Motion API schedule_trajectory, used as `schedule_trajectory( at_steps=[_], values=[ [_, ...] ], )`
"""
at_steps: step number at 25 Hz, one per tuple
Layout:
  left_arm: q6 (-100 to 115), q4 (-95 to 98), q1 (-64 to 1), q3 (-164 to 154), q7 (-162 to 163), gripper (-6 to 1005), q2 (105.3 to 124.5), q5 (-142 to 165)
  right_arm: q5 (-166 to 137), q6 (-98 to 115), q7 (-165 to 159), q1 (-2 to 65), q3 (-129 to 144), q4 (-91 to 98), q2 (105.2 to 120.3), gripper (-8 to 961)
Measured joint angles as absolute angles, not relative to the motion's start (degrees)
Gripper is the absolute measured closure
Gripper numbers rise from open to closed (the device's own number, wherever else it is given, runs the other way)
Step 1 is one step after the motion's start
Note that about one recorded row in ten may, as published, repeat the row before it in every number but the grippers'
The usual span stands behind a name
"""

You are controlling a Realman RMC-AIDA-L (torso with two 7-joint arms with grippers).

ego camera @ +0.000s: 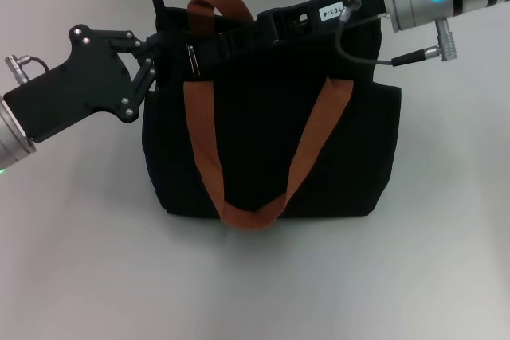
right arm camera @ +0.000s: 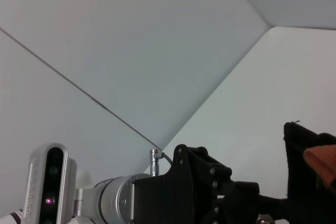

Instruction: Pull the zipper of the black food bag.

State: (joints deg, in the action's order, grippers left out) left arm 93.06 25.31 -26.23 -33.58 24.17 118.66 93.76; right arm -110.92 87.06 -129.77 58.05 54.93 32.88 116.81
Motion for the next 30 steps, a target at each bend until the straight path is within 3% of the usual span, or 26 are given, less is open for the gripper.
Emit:
schedule_trajectory(
  at_steps=[30],
  values=[
    [94.3, 25.3, -27.8, -33.1, 24.6, 970, 118.58, 92.9, -110.5, 83.4, -129.3, 58.5, 58.8, 34.5, 118.21, 573]
  ],
)
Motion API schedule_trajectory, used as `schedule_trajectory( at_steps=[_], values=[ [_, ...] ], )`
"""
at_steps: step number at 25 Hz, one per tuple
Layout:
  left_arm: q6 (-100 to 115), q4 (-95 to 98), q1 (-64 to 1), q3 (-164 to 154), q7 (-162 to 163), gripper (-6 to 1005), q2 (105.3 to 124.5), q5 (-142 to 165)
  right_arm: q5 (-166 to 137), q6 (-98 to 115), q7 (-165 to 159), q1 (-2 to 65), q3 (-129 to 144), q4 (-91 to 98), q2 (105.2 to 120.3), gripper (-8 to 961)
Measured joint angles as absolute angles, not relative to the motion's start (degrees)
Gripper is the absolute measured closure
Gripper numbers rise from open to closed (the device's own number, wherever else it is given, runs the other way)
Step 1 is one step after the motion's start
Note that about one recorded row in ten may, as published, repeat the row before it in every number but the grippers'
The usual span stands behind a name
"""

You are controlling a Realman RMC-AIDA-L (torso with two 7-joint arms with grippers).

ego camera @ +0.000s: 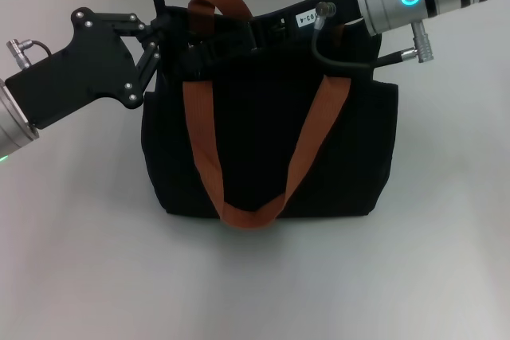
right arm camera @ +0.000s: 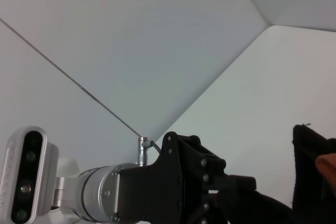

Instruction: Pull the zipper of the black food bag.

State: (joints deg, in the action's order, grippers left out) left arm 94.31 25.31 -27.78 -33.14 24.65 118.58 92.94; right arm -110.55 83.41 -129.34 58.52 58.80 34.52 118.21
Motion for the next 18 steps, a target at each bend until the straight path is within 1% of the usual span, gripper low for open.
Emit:
schedule_trajectory(
  at_steps=[13, 18],
  values=[
    [94.4, 25.3, -28.0, -33.1, 24.8, 970, 118.56, 92.9, -110.5, 82.7, -127.7, 58.2, 58.8, 34.7, 118.24, 573],
    [95.2, 25.3, -28.0, -33.1, 24.9, 970, 118.63, 92.6, -110.5, 82.3, -127.1, 58.4, 58.8, 34.8, 118.69, 585]
  ],
)
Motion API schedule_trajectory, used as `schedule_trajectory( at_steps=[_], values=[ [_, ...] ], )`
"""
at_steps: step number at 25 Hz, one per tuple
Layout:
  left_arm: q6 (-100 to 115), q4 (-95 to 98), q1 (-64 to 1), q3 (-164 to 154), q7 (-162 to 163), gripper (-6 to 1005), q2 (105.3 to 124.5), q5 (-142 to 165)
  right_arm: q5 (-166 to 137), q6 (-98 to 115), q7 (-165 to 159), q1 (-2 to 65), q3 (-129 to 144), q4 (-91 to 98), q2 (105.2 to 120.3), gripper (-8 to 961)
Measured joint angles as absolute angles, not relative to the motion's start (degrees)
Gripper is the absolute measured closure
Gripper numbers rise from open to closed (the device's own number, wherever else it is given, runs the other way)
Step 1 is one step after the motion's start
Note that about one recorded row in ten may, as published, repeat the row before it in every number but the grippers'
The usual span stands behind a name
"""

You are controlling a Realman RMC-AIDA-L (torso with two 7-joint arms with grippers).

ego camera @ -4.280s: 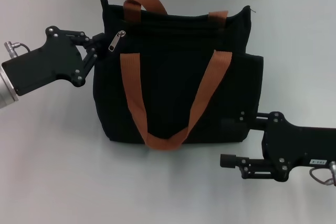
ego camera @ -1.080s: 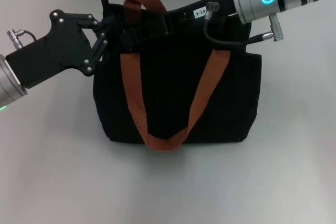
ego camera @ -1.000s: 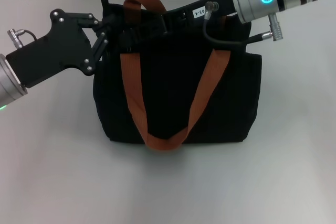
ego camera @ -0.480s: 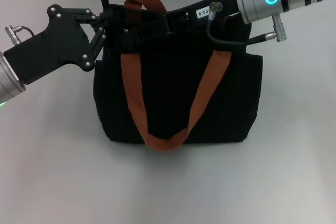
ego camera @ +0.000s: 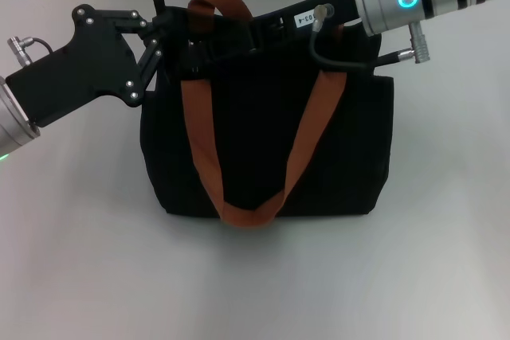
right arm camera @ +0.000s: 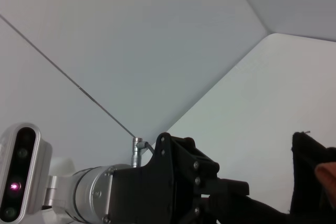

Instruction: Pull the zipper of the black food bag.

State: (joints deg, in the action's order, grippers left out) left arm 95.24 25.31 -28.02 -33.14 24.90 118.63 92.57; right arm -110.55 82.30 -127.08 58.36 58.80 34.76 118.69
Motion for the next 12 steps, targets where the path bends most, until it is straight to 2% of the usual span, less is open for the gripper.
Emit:
schedule_trajectory(
  at_steps=[12],
  values=[
    [95.8, 25.4, -28.5, -33.5, 25.4, 971, 118.52, 91.5, -110.4, 81.8, -126.8, 58.2, 58.8, 35.4, 118.93, 660]
  ],
)
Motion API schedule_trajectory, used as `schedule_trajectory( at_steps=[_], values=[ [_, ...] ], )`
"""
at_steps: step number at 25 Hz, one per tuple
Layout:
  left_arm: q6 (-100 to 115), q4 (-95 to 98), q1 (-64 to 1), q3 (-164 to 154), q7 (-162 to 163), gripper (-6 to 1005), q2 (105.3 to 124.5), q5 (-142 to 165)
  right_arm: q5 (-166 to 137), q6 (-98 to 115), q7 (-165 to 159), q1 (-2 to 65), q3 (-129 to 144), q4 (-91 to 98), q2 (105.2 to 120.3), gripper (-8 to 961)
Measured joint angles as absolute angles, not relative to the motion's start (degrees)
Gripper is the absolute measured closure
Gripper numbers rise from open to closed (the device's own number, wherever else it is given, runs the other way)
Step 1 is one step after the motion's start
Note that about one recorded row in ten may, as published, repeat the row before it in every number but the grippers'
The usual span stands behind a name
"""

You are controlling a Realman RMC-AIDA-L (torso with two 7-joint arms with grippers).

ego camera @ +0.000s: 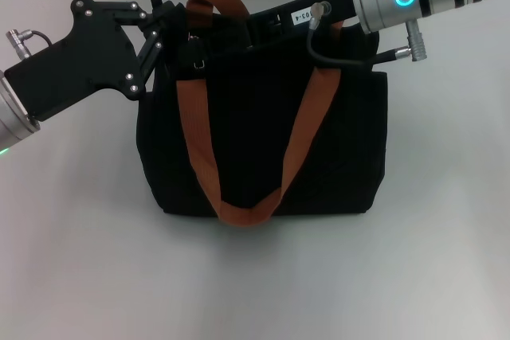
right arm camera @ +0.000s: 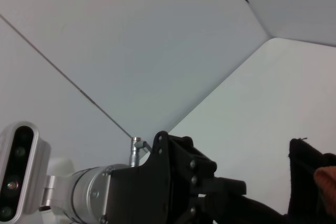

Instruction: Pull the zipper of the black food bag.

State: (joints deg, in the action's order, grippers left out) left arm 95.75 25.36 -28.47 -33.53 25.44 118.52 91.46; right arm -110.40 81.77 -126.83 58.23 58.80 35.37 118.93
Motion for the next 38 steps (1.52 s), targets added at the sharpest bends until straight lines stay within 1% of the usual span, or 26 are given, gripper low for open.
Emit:
schedule_trajectory(
  at_steps=[16, 22, 27, 38],
  values=[
    [95.9, 25.3, -28.6, -33.1, 25.5, 970, 118.47, 91.4, -110.6, 81.9, -125.1, 58.2, 58.8, 35.5, 118.91, 761],
    [95.9, 25.3, -28.5, -33.1, 25.5, 971, 118.50, 91.4, -110.7, 81.8, -123.9, 58.3, 60.0, 36.2, 118.98, 904],
    [95.9, 25.3, -28.3, -33.2, 25.3, 971, 118.56, 91.4, -110.7, 81.9, -123.9, 58.0, 60.3, 37.0, 119.08, 955],
    [96.2, 25.3, -28.0, -33.1, 25.2, 970, 118.66, 91.4, -111.4, 81.7, -127.3, 57.5, 60.5, 38.6, 119.10, 955]
  ],
)
